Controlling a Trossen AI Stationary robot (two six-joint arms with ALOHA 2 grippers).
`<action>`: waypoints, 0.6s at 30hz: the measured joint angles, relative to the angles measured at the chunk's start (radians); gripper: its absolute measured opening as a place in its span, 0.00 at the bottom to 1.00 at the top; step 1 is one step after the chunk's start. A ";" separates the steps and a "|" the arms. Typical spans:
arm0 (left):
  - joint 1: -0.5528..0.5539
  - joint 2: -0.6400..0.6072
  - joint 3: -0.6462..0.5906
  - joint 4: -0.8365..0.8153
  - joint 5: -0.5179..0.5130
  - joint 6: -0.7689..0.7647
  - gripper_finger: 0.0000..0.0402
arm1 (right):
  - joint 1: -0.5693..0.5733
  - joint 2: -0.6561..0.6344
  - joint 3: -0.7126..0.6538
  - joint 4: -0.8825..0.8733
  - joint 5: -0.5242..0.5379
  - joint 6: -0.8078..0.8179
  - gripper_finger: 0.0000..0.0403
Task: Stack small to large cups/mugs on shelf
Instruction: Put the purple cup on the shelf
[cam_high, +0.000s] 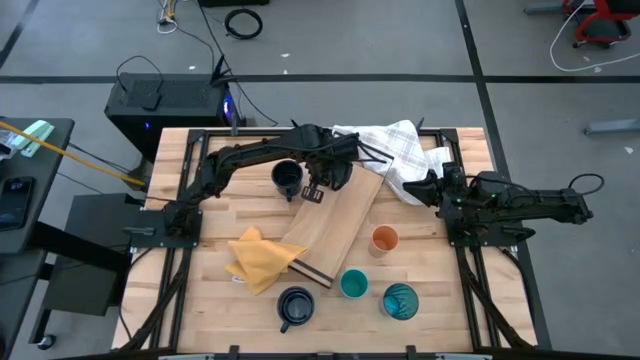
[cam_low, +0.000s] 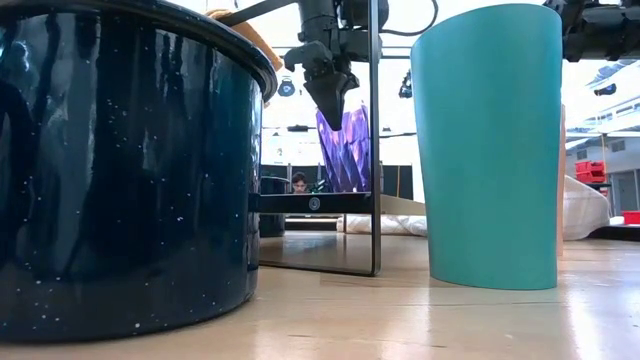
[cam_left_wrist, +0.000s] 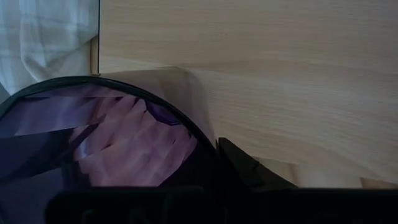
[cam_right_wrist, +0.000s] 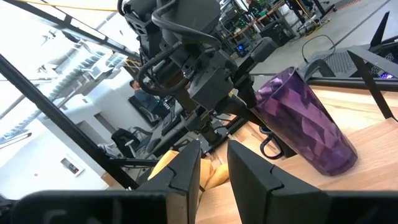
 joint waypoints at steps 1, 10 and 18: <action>0.000 0.000 0.000 0.000 0.000 0.000 0.05 | 0.000 0.000 0.000 0.000 0.000 0.000 0.22; 0.002 0.005 0.018 -0.003 0.005 -0.020 0.12 | 0.000 0.000 0.000 0.000 -0.001 0.000 0.22; 0.003 0.006 0.019 0.010 0.002 -0.026 0.29 | 0.000 0.000 0.000 0.000 -0.008 0.006 0.22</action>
